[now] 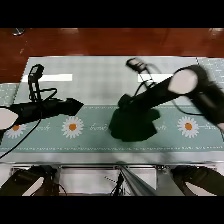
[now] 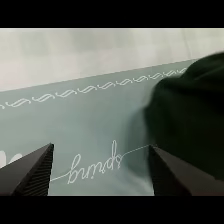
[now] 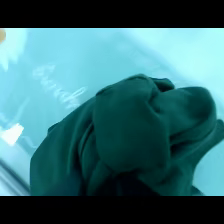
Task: Fold the shirts.
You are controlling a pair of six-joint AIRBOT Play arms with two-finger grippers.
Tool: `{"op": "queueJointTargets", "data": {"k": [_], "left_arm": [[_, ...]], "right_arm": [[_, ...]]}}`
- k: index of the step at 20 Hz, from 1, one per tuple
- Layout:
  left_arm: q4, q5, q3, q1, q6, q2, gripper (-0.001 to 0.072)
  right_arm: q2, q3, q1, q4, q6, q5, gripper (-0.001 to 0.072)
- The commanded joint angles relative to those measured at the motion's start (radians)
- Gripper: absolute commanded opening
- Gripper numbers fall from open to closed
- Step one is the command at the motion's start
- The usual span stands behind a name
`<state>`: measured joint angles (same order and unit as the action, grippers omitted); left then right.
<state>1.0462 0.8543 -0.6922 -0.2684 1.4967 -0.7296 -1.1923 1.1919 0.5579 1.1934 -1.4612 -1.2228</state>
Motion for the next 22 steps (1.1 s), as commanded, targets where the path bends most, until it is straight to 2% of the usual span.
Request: {"op": "queueJointTargets", "data": {"k": [1,2,3,4,5,8,10,11,13,15,17,19,21,22], "left_arm": [[0.000,-0.005,0.016,0.000,0.001,0.001,0.0702],[-0.001,-0.006,0.027,-0.001,0.002,0.001,0.0702],[-0.001,-0.006,0.036,-0.001,0.001,0.001,0.0702],[-0.001,-0.005,0.042,-0.001,0.001,0.001,0.0702],[-0.008,0.000,0.043,-0.003,0.001,0.001,0.0702],[-0.007,0.068,0.035,0.018,0.014,0.001,0.0702],[-0.008,0.148,0.037,0.099,0.073,0.000,0.0702],[-0.013,0.187,0.043,0.142,0.080,0.000,0.0702],[-0.131,0.204,0.090,0.183,0.071,-0.006,0.0702],[-0.364,0.185,0.171,0.155,-0.064,-0.044,0.0702],[-0.561,0.089,0.248,0.057,-0.212,-0.122,0.0702],[-0.623,-0.035,0.249,-0.074,-0.300,-0.230,0.0702],[-0.710,-0.148,0.208,-0.168,-0.346,-0.341,0.0702],[-0.771,-0.168,0.177,-0.198,-0.397,-0.399,0.0702]], "right_arm": [[-0.150,-0.072,0.108,-0.124,-0.022,0.145,0.0034],[-0.178,-0.072,0.111,-0.182,-0.010,0.160,0.0093],[-0.193,-0.072,0.109,-0.237,0.024,0.161,0.0321],[-0.195,-0.069,0.103,-0.266,0.061,0.156,0.0601],[-0.190,-0.051,0.082,-0.268,0.084,0.117,0.0631],[-0.138,0.050,-0.102,-0.159,0.091,-0.072,0.0632],[-0.041,0.050,-0.299,-0.039,0.082,-0.118,0.0631],[0.014,0.021,-0.405,0.001,0.072,-0.111,0.0631],[0.130,-0.113,-0.634,-0.005,0.043,-0.020,0.0631],[0.229,-0.309,-0.818,-0.120,0.034,0.078,0.0630],[0.301,-0.504,-0.914,-0.274,0.097,0.116,0.0620],[0.339,-0.634,-0.910,-0.349,0.151,0.118,0.0620],[0.345,-0.711,-0.873,-0.351,0.157,0.116,0.0620],[0.345,-0.734,-0.852,-0.349,0.157,0.121,0.0620]]}}
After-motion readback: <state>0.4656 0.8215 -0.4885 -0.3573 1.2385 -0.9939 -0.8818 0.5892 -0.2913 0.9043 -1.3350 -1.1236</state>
